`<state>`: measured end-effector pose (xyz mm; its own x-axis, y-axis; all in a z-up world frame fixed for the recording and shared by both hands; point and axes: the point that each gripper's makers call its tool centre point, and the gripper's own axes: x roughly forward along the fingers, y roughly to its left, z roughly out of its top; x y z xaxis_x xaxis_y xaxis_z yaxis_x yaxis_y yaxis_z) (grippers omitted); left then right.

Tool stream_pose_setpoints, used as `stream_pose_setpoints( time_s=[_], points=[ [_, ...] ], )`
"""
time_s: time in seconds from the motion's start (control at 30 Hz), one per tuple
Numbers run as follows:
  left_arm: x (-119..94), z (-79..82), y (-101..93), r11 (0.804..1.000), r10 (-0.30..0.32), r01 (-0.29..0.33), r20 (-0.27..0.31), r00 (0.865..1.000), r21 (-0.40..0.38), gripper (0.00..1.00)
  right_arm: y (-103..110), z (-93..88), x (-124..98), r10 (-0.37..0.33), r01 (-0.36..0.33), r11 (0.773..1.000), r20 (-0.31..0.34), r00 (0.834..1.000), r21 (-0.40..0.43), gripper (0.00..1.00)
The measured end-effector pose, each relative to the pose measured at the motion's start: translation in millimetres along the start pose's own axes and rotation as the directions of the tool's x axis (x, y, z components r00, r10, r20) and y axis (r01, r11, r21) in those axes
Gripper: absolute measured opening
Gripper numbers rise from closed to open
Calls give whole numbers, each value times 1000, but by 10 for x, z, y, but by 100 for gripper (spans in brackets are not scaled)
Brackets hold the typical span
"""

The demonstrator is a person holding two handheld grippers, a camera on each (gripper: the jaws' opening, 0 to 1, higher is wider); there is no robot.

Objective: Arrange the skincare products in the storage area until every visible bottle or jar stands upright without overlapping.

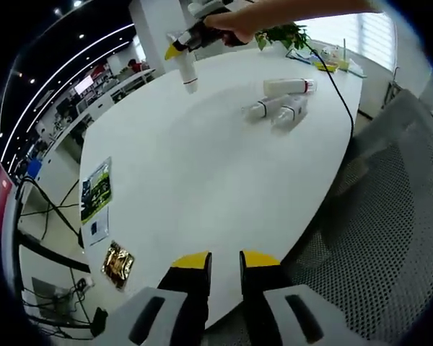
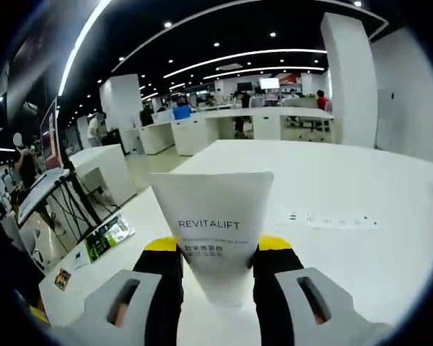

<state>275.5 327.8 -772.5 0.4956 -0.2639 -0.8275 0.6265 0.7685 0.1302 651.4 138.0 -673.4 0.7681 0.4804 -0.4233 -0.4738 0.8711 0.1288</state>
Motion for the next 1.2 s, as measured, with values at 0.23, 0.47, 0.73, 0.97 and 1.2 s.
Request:
stream_pose_setpoints(
  time_s=[0.23, 0.47, 0.73, 0.97, 1.2],
  points=[
    [1, -2, -9, 1000, -2, 2, -2, 1000, 3, 16, 2, -286, 5, -27, 25, 999, -56, 998, -37, 34],
    [0, -10, 8, 1000, 4, -4, -3, 1000, -5, 16, -49, -282, -98, -94, 94, 995, 16, 995, -37, 34],
    [-1, -27, -13, 1000, -7, 7, -5, 1000, -9, 16, -110, -271, -148, -227, 224, 974, 73, 971, 42, 35],
    [-22, 0, 10, 1000, 3, -3, 15, 1000, -5, 16, -90, -295, -202, -263, 258, 963, 70, 962, 79, 39],
    [-24, 1, 9, 1000, -7, 7, 19, 1000, -7, 16, -166, -291, -381, -251, 242, 963, 73, 965, 120, 55]
  ],
)
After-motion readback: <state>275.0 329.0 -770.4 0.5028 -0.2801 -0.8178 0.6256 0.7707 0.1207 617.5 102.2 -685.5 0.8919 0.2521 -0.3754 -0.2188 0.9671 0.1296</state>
